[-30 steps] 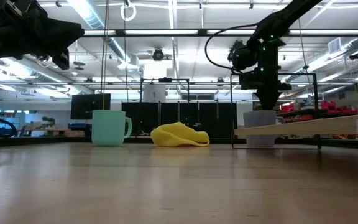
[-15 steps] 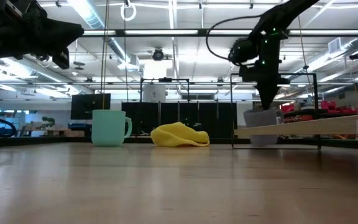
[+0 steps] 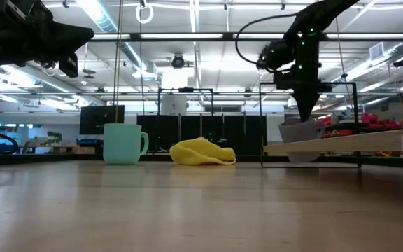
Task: Stack small to large cups/mugs on shelf
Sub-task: Put the violet mug on the shelf
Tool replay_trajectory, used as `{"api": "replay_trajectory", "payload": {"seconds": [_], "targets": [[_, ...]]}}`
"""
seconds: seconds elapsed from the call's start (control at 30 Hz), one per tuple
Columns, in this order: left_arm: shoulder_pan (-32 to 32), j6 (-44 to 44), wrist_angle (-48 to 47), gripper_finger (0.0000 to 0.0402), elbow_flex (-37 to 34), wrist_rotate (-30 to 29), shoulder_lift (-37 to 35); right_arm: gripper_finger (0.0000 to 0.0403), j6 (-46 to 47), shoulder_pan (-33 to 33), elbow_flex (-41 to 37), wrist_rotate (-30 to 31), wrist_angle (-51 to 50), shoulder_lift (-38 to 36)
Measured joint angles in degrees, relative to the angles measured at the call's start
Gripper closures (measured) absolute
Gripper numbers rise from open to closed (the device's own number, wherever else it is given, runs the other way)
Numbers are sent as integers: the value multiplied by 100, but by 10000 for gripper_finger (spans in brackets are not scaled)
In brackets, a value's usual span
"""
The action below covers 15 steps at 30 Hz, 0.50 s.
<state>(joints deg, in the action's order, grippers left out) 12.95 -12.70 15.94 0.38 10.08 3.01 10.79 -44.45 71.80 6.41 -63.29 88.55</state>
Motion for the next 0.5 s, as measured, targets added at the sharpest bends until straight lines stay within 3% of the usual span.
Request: {"api": "replay_trajectory", "payload": {"seconds": [0.5], "targets": [[0,-1,1,388,0,-2,-2,403,-20,-5,-14,-101,462,537]]}}
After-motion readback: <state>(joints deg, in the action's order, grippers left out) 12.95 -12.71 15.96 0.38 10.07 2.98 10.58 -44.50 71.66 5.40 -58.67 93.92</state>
